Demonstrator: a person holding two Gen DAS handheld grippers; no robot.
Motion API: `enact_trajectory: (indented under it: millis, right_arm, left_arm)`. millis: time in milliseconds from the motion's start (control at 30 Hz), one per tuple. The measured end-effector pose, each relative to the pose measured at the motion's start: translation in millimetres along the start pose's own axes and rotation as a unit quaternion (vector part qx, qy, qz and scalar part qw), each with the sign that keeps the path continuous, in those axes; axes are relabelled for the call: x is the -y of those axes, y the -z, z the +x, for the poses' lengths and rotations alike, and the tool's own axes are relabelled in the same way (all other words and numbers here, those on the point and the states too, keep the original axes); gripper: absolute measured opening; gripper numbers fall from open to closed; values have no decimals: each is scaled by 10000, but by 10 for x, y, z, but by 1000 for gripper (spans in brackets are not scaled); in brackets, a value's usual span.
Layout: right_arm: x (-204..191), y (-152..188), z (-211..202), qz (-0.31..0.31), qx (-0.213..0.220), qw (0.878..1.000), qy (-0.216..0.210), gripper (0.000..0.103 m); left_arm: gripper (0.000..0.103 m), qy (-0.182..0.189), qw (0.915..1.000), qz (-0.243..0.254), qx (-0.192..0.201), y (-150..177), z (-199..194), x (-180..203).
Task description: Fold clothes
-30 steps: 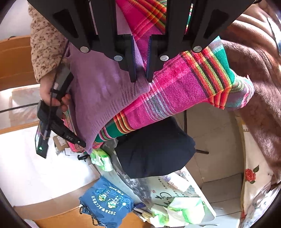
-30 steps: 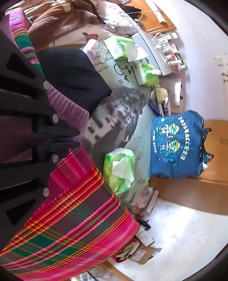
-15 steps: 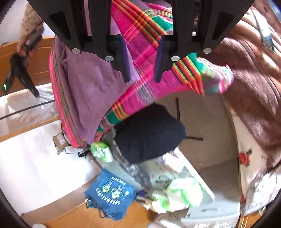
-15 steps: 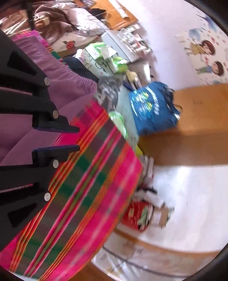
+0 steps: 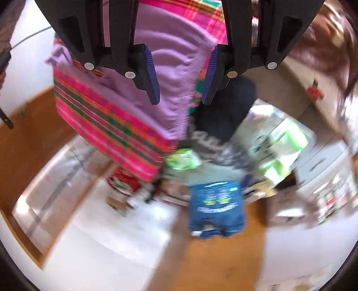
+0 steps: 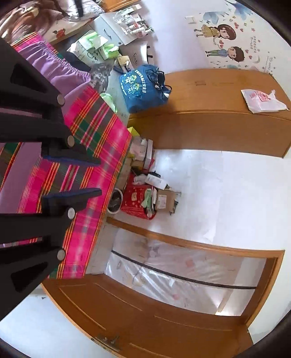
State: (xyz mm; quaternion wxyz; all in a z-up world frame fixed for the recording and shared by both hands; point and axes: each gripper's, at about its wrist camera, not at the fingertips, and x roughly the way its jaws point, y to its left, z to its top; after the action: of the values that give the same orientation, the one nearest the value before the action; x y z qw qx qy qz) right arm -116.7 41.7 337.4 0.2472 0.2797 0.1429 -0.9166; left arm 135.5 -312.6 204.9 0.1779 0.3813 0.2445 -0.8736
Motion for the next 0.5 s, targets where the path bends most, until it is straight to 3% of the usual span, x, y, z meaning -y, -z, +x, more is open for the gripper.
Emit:
enact_trajectory:
  millis: [67,133,267,500]
  right_arm:
    - [104,6,31,-150,-183,9991,340,24]
    - [173,68,104,-242,-290,9984,425,24]
    - [291,337,397,-364,-507,9978,231,24]
    - [372,966,1278,-484,-1472,9868,-463,24]
  left_arm:
    - [43,-114,9994,307,56,-181,52,232]
    - [45,3,9976,688,27,-314,182,496]
    - [46,235,9879,1448,-509,-369,751,983]
    - [46,282,9633,2283,-1384,-162,1902,1559]
